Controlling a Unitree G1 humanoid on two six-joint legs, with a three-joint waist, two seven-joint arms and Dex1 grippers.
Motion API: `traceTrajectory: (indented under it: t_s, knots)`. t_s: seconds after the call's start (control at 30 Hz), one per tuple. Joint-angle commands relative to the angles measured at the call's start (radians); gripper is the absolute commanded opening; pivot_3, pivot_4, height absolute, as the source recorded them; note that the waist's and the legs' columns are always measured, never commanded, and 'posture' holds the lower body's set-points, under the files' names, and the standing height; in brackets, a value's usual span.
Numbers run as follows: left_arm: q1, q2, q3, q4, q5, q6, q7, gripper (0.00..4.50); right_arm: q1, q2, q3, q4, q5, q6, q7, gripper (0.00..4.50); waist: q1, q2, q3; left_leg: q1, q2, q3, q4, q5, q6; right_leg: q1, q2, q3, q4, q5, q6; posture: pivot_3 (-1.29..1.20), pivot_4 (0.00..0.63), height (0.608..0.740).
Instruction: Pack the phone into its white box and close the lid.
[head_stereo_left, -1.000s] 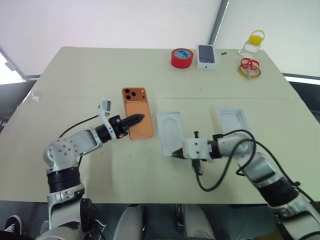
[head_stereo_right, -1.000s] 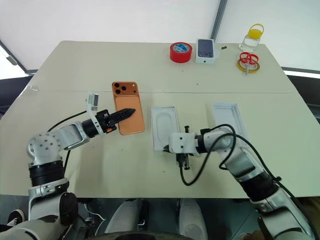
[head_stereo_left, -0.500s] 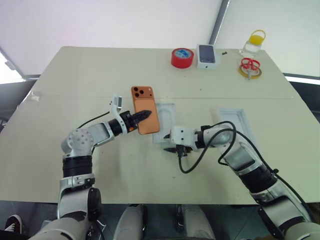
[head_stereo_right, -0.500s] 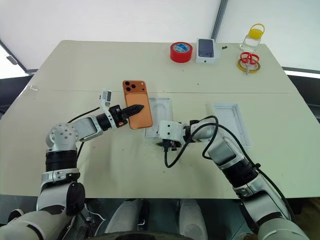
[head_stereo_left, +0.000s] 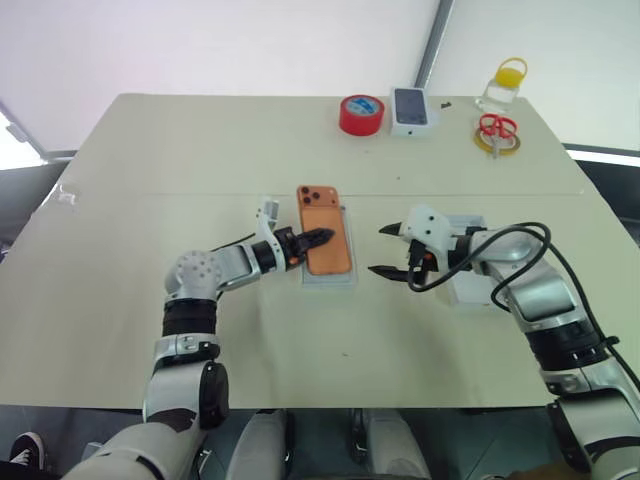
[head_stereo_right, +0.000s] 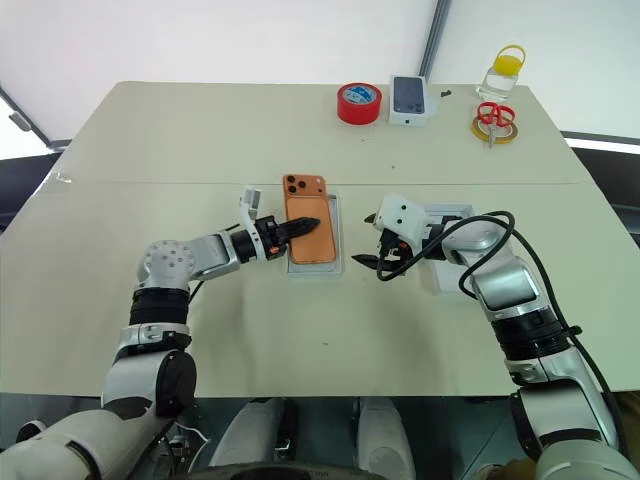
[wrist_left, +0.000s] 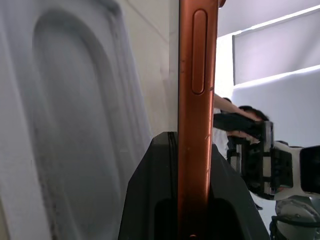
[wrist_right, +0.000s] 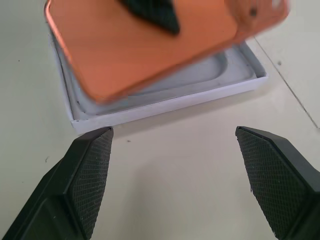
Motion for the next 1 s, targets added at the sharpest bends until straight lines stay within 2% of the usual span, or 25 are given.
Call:
traceTrajectory:
  t_s: [0.03, 0.13, 0.3, 0.5, 1.0]
  knots:
    - [-0.051, 0.004, 0.011, -0.015, -0.017, 0.035, -0.009, 0.48, -0.007, 0.005, -0.016, -0.04, 0.008, -0.016, -0.021, 4.12, 0.0, 0.0, 0.0, 0.0, 0.0, 0.0, 0.0, 0.0, 0.0, 0.0, 0.0, 0.0, 0.0, 0.0, 0.0, 0.0, 0.15, 0.74]
    - [-0.059, 0.009, -0.023, -0.058, 0.002, 0.055, -0.015, 1.86, 0.0, 0.005, -0.017, -0.036, 0.007, -0.022, -0.033, 4.14, 0.004, 0.0, 0.0, 0.0, 0.0, 0.0, 0.0, 0.0, 0.0, 0.0, -0.001, 0.0, 0.0, 0.0, 0.0, 0.0, 0.15, 0.74]
    - [-0.088, 0.023, -0.01, -0.061, 0.006, 0.106, 0.015, 4.44, 0.008, -0.002, -0.018, -0.024, 0.004, -0.038, -0.041, 4.14, 0.013, 0.0, 0.0, 0.0, 0.0, 0.0, 0.001, 0.0, 0.0, 0.0, -0.001, 0.0, 0.0, 0.0, 0.0, 0.0, 0.15, 0.74]
    - [-0.124, 0.052, -0.029, -0.028, 0.083, 0.106, 0.075, 4.44, 0.001, 0.012, -0.002, -0.009, -0.004, -0.051, -0.053, 4.14, 0.011, 0.0, 0.0, 0.0, 0.0, 0.0, 0.001, 0.0, 0.0, 0.0, -0.001, 0.0, 0.0, 0.0, 0.0, 0.0, 0.15, 0.74]
    - [-0.154, 0.103, -0.037, -0.173, 0.084, 0.237, 0.066, 4.44, -0.033, 0.033, 0.015, 0.045, -0.023, -0.089, -0.055, 4.14, 0.008, 0.0, 0.0, 0.0, 0.0, 0.0, 0.0, 0.001, -0.001, 0.0, -0.001, 0.001, 0.0, 0.0, 0.0, 0.0, 0.15, 0.74]
